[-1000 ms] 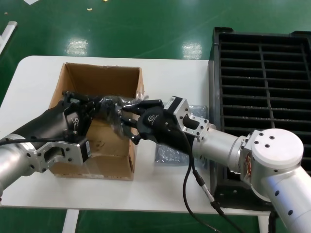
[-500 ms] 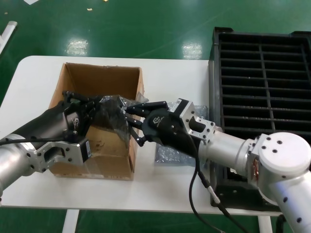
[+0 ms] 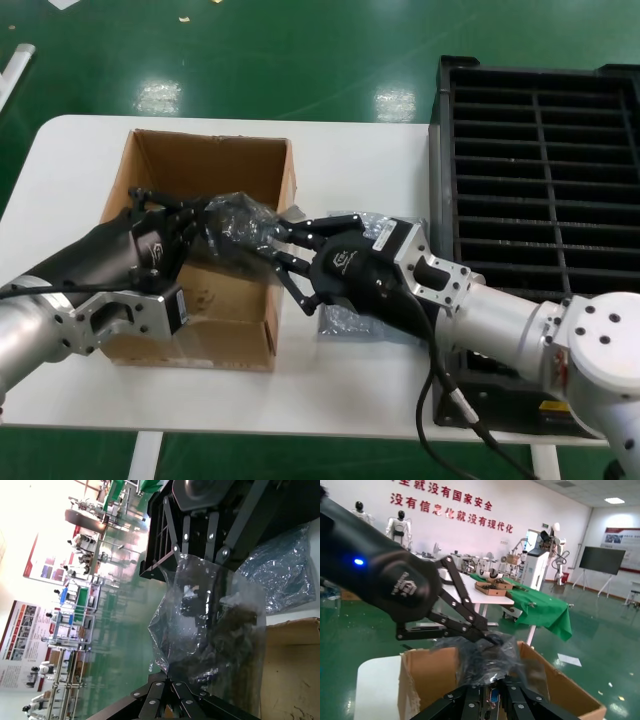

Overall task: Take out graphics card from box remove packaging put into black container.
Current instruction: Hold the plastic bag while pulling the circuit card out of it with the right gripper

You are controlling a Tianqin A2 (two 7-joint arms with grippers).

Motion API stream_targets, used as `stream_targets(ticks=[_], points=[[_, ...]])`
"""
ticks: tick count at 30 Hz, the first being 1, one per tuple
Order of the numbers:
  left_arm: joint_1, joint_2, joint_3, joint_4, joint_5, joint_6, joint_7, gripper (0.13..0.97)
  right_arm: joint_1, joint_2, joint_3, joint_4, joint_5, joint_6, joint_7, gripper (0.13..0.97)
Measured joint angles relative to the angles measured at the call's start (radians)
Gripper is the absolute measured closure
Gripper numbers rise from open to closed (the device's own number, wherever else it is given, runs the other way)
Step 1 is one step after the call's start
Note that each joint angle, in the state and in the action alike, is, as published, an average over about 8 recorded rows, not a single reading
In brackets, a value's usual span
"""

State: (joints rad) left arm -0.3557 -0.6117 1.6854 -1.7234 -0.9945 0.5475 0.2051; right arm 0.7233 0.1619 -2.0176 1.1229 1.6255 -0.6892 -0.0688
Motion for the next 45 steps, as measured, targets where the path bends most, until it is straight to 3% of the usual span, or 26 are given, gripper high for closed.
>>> stream_targets(ticks=[18,35,45], points=[[0.000,0.000,0.000,0.000,0.000,0.000,0.000,0.959,-0.030,0.076,0.005,0.106,-0.030,0.036,0.021,0.911],[0.000,0.000,0.000,0.000,0.000,0.000,0.000,0.959,-0.217,0.346,0.120,0.501,-0.204,0.108,0.324,0.911],[0.000,0.000,0.000,0.000,0.000,0.000,0.000,0.959,-0.316,0.354,0.221,0.611,-0.340,0.160,0.473,0.911]])
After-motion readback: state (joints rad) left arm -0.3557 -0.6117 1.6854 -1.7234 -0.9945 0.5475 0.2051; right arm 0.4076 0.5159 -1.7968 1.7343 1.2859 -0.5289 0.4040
